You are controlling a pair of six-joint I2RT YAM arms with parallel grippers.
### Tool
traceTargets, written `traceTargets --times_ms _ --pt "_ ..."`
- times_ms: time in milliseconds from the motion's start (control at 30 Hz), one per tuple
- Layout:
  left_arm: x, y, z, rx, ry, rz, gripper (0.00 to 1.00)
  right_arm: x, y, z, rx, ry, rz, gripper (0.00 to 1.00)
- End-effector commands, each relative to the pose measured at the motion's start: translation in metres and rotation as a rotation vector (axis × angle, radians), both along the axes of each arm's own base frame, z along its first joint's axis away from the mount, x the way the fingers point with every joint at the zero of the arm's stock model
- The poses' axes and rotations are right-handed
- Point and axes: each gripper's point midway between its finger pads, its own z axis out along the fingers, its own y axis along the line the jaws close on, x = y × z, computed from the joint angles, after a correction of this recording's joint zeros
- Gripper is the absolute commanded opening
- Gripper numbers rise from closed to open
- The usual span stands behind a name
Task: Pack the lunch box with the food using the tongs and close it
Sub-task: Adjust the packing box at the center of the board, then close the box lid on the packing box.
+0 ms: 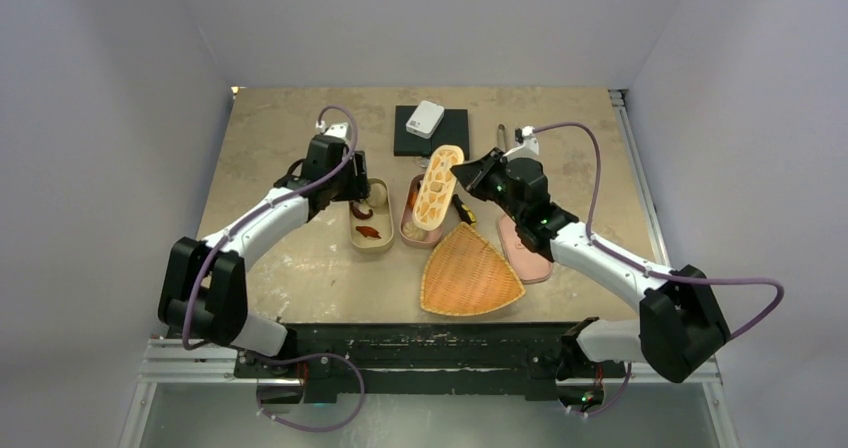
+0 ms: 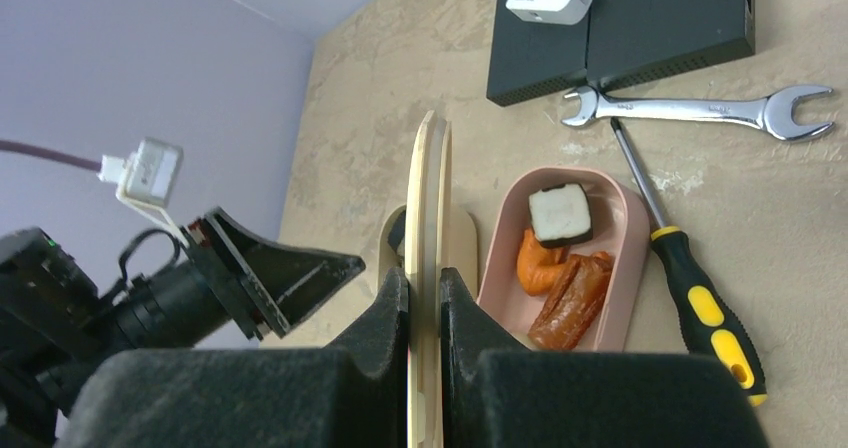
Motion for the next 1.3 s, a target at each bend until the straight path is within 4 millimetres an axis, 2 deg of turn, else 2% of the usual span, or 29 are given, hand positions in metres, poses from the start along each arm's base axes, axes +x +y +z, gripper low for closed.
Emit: traceTargets --times_ms 0,67,133,300,433,600,667,967,1000,1067,1167,1267 --pt "0.033 -0.013 0.022 -0.001 -0.07 -0.04 0.61 0.01 0.008 0.035 0.044 -0.092 0.019 0.0" --pt "0.039 0.005 0.012 0.099 -0.038 0.022 0.61 0.01 0.009 0.035 0.043 -0.091 0.022 0.0" --pt "0.039 0.016 0.007 0.133 -0.037 0.055 0.61 0.01 0.009 0.035 0.042 -0.093 0.024 0.0" --pt "0.025 0.018 -0.001 0.111 -0.004 0.069 0.53 0.012 0.011 0.033 0.036 -0.086 0.028 0.0" --pt "0.007 0.024 -0.016 0.126 0.046 0.07 0.48 0.012 0.012 0.032 0.037 -0.086 0.029 0.0" --pt "-0.007 0.028 -0.036 0.143 0.123 0.068 0.38 0.011 0.012 0.03 0.036 -0.083 0.032 0.0" --pt "-0.009 0.027 -0.041 0.137 0.136 0.065 0.33 0.011 0.012 0.03 0.036 -0.085 0.033 0.0" --pt "-0.01 0.022 -0.066 0.149 0.208 0.031 0.26 0.008 0.011 0.028 0.036 -0.081 0.041 0.0" --pt "-0.01 0.023 -0.068 0.153 0.215 0.03 0.16 0.007 0.011 0.028 0.035 -0.08 0.041 0.0" --pt "-0.008 0.024 -0.068 0.16 0.212 0.034 0.0 0.006 0.01 0.028 0.035 -0.08 0.041 0.0" --pt "-0.003 0.028 -0.053 0.161 0.145 0.06 0.0 0.005 0.009 0.028 0.037 -0.077 0.04 0.0" --pt "0.003 0.033 -0.017 0.16 -0.023 0.097 0.0 0.004 0.009 0.026 0.036 -0.07 0.037 0.0"
